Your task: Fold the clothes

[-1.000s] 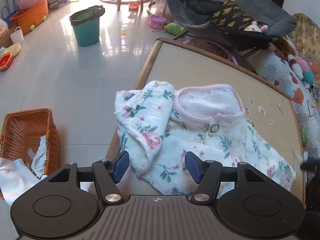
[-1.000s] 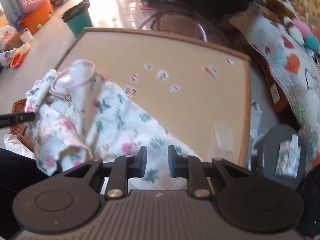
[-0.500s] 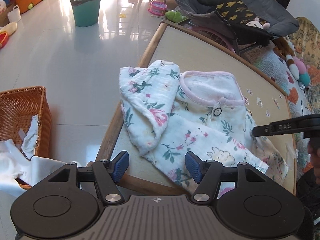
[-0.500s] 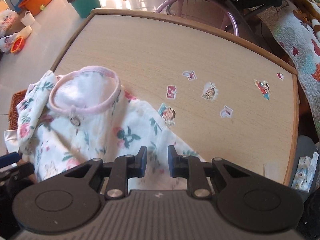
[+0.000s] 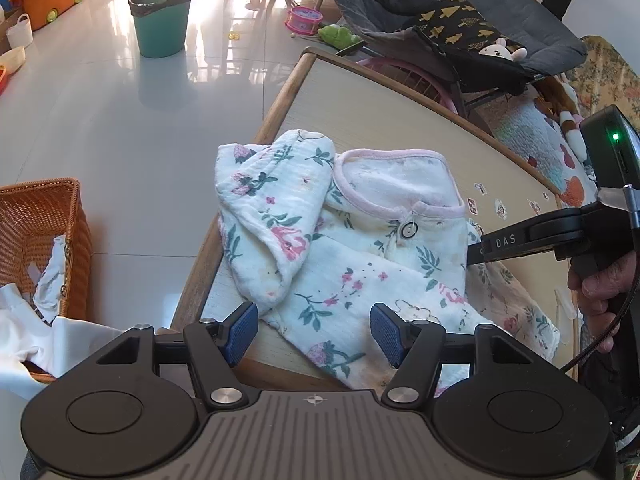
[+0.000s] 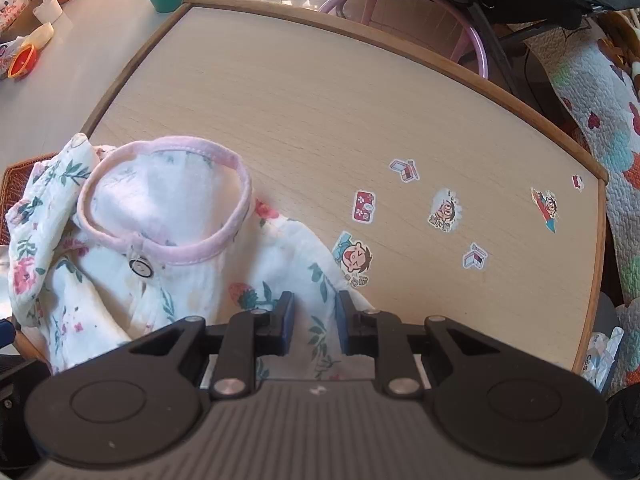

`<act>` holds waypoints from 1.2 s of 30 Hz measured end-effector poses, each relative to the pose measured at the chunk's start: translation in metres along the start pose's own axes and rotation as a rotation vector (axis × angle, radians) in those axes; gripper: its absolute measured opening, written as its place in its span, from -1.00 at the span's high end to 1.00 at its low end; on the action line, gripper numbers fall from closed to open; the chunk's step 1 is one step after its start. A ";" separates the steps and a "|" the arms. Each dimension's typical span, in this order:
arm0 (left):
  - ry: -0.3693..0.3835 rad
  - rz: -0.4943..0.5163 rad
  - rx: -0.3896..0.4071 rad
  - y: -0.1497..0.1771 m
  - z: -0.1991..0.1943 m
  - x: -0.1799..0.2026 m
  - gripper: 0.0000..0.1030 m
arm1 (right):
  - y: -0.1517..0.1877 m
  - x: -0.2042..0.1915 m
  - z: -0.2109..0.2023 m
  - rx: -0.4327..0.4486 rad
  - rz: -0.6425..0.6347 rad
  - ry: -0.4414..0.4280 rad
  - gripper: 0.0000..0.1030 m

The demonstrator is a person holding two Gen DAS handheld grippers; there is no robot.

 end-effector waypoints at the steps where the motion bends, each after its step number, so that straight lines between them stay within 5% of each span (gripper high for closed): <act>1: 0.002 -0.003 -0.002 0.000 0.000 0.000 -0.25 | -0.001 0.000 0.000 -0.002 0.001 -0.008 0.60; 9: -0.020 -0.023 -0.006 -0.001 0.001 -0.003 -0.25 | -0.001 0.003 -0.001 -0.004 0.002 -0.037 0.92; 19: -0.058 -0.011 0.052 -0.008 -0.010 -0.001 -0.25 | -0.012 0.050 -0.005 0.055 0.102 0.026 0.93; 36: -0.067 0.039 0.004 -0.009 0.006 0.027 -0.25 | -0.006 0.149 0.006 0.073 0.294 0.133 0.93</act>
Point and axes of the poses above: each gripper's, at about its wrist camera, not at the fingertips, and z roughly the way its jaws point, x to its right, y to its underside, the point moved 2 cm from there along z, roughly the way its jaws point, and after that the axes turned 3 degrees about x, right-handed, at the moved point
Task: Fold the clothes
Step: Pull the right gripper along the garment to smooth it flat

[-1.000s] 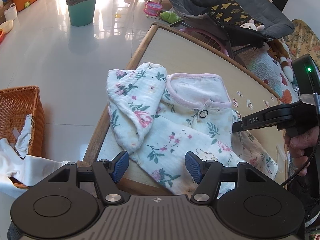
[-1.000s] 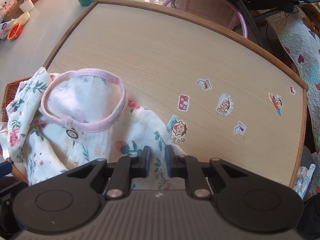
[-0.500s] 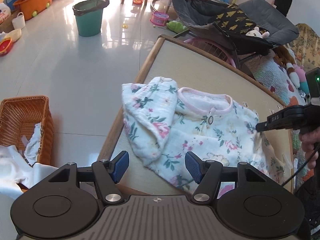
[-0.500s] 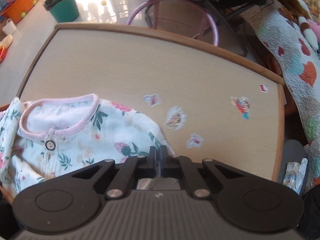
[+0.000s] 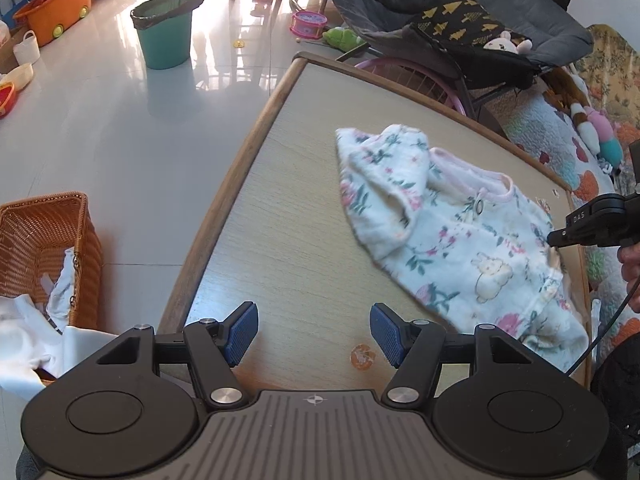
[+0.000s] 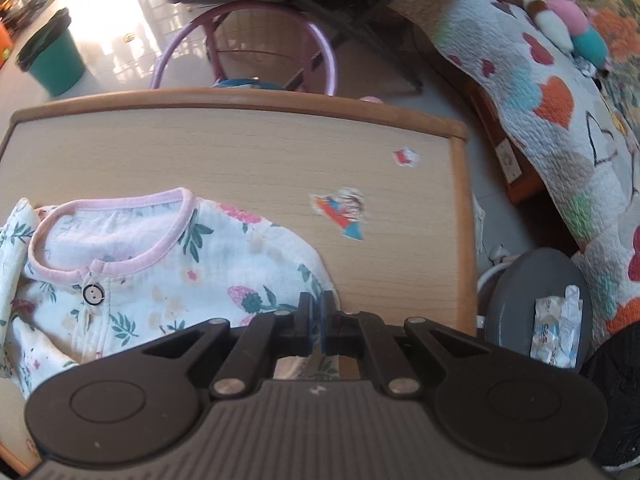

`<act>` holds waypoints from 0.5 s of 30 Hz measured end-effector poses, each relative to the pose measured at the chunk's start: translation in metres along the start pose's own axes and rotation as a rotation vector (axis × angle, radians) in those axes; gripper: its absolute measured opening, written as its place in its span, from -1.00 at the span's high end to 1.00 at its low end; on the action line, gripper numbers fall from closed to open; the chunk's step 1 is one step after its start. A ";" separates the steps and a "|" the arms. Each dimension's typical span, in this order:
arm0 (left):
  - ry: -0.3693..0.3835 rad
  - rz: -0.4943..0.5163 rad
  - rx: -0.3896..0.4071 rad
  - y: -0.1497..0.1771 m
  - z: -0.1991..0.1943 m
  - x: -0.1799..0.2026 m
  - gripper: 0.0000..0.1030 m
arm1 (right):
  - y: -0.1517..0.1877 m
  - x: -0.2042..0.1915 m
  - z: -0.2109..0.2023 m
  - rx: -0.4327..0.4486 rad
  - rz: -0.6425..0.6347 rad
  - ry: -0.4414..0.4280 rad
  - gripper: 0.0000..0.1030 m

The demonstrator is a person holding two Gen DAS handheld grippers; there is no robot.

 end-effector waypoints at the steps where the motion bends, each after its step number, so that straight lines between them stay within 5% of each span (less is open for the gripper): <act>1: 0.000 0.001 -0.001 0.001 0.001 0.001 -0.25 | 0.002 0.004 0.000 0.001 0.008 0.001 0.93; 15: 0.011 0.007 -0.026 0.008 0.011 0.008 -0.25 | 0.006 0.025 0.005 0.012 0.025 0.011 0.91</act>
Point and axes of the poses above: each gripper's, at about its wrist camera, not at the fingertips, and z roughly the way its jaws point, x to its right, y to its underside, the point moved 2 cm from there along z, roughly the way its jaws point, and after that the axes turned 3 degrees about x, right-handed, at the moved point
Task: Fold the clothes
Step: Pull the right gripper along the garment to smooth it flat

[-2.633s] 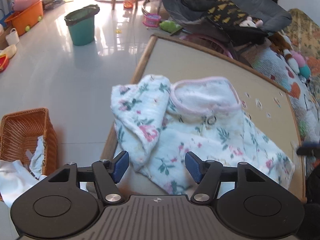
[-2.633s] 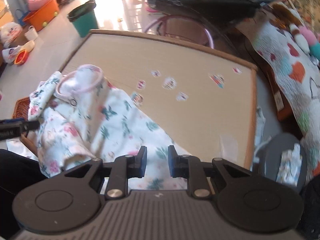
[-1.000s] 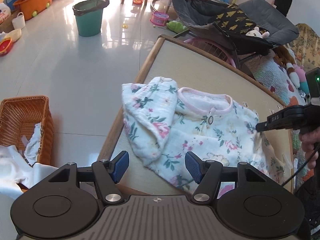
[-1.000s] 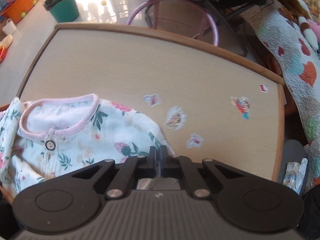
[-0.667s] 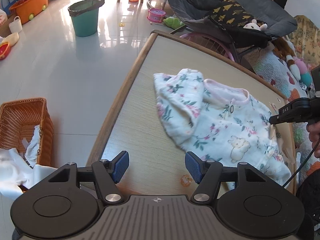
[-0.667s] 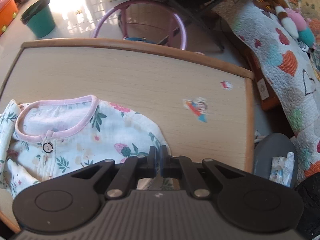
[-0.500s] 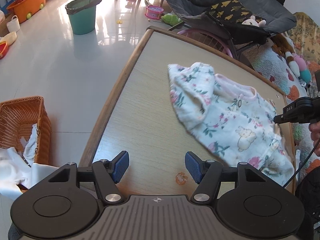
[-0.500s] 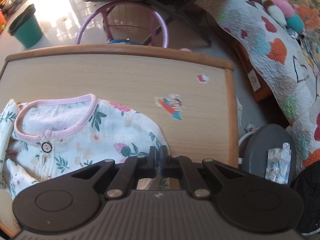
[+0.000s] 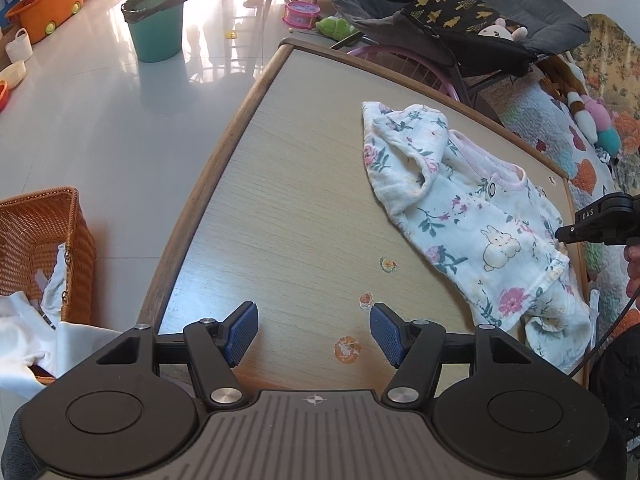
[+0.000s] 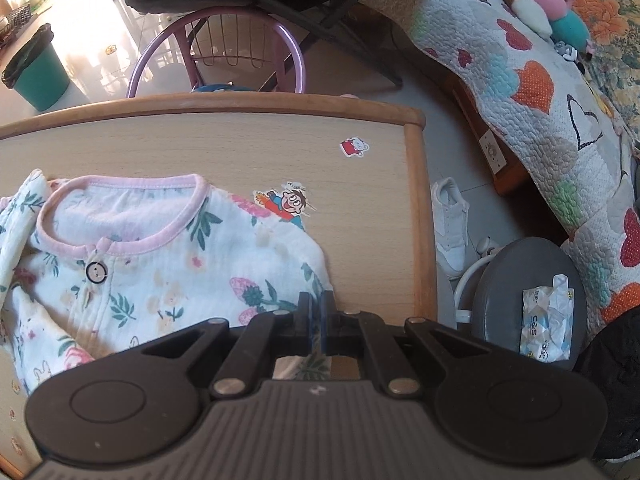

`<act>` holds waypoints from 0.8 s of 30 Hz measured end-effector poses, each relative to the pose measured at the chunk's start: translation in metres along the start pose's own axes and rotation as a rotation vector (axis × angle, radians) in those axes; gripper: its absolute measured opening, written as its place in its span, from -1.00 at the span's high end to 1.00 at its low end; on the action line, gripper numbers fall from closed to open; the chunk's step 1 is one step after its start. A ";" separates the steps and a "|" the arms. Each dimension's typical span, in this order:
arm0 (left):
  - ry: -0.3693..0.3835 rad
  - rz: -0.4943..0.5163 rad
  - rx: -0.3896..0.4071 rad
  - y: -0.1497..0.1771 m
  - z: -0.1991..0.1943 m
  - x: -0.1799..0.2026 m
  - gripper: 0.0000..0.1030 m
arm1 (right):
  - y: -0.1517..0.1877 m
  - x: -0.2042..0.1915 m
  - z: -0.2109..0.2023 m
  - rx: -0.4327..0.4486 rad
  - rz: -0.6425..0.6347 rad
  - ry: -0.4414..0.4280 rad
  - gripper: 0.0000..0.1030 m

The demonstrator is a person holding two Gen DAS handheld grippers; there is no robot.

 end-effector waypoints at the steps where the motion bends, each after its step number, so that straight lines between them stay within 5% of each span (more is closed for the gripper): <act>1: -0.001 -0.001 -0.003 0.000 0.000 -0.001 -0.25 | 0.000 -0.001 0.000 0.001 -0.007 -0.001 0.91; 9: -0.014 -0.035 0.008 -0.012 0.000 -0.005 -0.25 | 0.010 -0.001 -0.038 0.048 -0.050 -0.082 0.78; 15: -0.007 -0.069 0.064 -0.047 0.003 0.003 -0.25 | 0.063 -0.006 -0.068 0.007 -0.107 -0.127 0.56; 24: 0.042 -0.156 0.016 -0.098 0.048 0.029 -0.17 | 0.114 -0.002 -0.054 -0.067 0.017 -0.123 0.55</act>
Point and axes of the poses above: each gripper's, at about its wrist camera, not at the fingertips, and z roughly the way its jaws point, x to its right, y to its underside, the point moved 2 cm from there along z, roughly the way its jaws point, and after that the axes turned 3 degrees about x, right-handed, at the moved point
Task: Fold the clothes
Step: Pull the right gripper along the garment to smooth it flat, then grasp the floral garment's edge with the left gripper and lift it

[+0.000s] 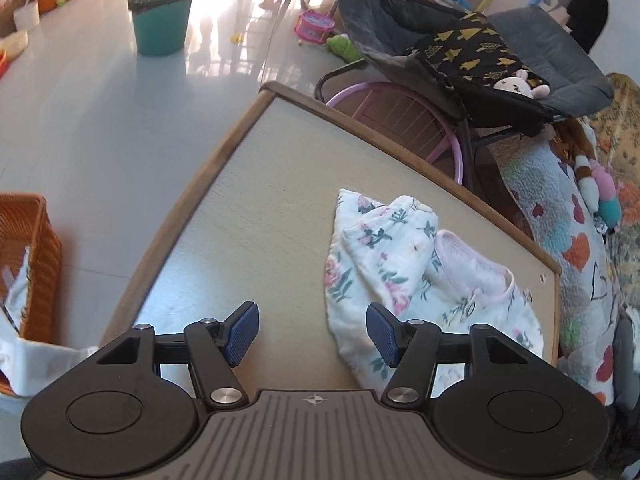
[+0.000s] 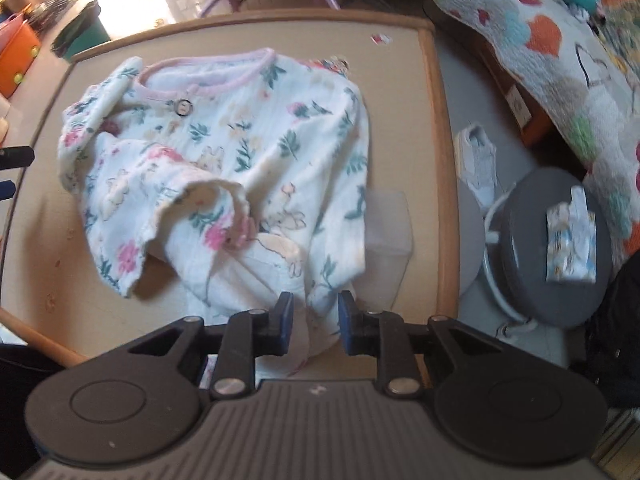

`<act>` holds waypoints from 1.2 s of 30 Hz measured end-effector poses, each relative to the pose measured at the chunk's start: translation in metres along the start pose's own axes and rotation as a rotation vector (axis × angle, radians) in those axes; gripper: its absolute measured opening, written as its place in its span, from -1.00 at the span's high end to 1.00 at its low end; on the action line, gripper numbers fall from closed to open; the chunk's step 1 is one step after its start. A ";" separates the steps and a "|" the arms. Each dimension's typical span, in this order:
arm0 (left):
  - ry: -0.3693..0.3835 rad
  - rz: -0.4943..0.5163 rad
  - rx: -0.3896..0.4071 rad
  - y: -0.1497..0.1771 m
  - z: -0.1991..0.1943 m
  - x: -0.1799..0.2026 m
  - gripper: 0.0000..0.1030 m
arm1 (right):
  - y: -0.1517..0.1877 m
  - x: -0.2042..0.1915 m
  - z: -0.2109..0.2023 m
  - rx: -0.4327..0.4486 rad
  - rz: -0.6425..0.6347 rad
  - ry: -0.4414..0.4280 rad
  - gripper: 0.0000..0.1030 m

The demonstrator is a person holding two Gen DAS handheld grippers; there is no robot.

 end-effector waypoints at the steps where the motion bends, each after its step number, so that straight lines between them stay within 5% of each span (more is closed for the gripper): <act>1: -0.001 -0.008 -0.011 -0.002 0.006 0.003 -0.17 | 0.002 0.000 0.003 -0.004 0.010 0.003 0.54; 14: 0.035 -0.138 -0.037 -0.024 0.053 0.018 -0.16 | 0.012 0.000 0.008 0.039 0.062 0.015 0.50; 27: 0.022 -0.149 -0.026 -0.026 0.075 0.034 0.75 | 0.014 0.000 0.009 0.068 0.062 0.022 0.43; 36: 0.051 -0.156 -0.006 -0.027 0.063 0.029 0.77 | 0.015 0.000 0.009 0.076 0.059 0.024 0.41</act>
Point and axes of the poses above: each gripper's, at about its wrist camera, not at the fingertips, and z roughly the way its jaws point, x to its right, y to its underside, the point moved 2 cm from there along z, roughly the way its jaws point, and after that the axes turned 3 degrees about x, right-handed, at the moved point
